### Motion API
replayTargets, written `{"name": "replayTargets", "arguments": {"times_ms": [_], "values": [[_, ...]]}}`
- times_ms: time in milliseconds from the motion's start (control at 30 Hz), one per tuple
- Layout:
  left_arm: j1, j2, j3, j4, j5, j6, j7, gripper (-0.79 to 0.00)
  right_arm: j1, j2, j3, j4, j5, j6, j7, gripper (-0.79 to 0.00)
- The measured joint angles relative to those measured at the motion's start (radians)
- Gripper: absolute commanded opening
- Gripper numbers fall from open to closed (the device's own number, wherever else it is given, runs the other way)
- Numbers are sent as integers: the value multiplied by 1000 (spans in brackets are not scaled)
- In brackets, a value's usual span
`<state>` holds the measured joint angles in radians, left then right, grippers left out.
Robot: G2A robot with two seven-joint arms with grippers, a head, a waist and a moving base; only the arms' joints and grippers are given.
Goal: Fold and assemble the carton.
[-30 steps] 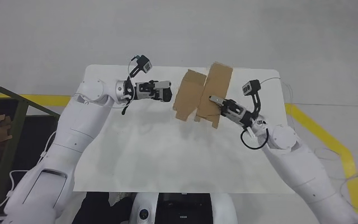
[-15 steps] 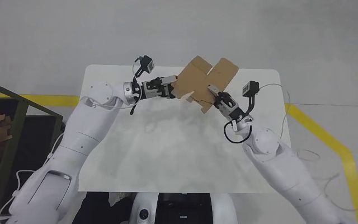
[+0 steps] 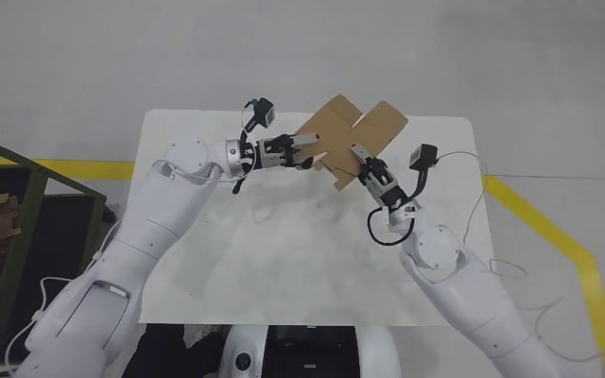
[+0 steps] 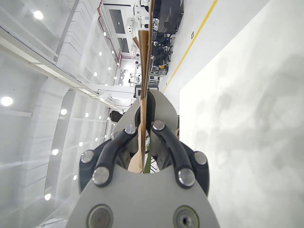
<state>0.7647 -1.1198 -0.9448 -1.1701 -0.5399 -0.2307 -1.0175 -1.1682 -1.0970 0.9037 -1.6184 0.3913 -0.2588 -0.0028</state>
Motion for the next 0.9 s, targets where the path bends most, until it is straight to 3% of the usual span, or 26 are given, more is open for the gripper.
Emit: {"name": "replayTargets", "arguments": {"times_ms": [733, 900], "values": [[-15, -25, -2, 44, 1, 7, -1, -585, -24, -44, 34, 4, -53, 10, -3, -785], [-14, -28, -6, 47, 1, 7, -6, -773, -30, -51, 42, 3, -64, 10, 4, -785]]}}
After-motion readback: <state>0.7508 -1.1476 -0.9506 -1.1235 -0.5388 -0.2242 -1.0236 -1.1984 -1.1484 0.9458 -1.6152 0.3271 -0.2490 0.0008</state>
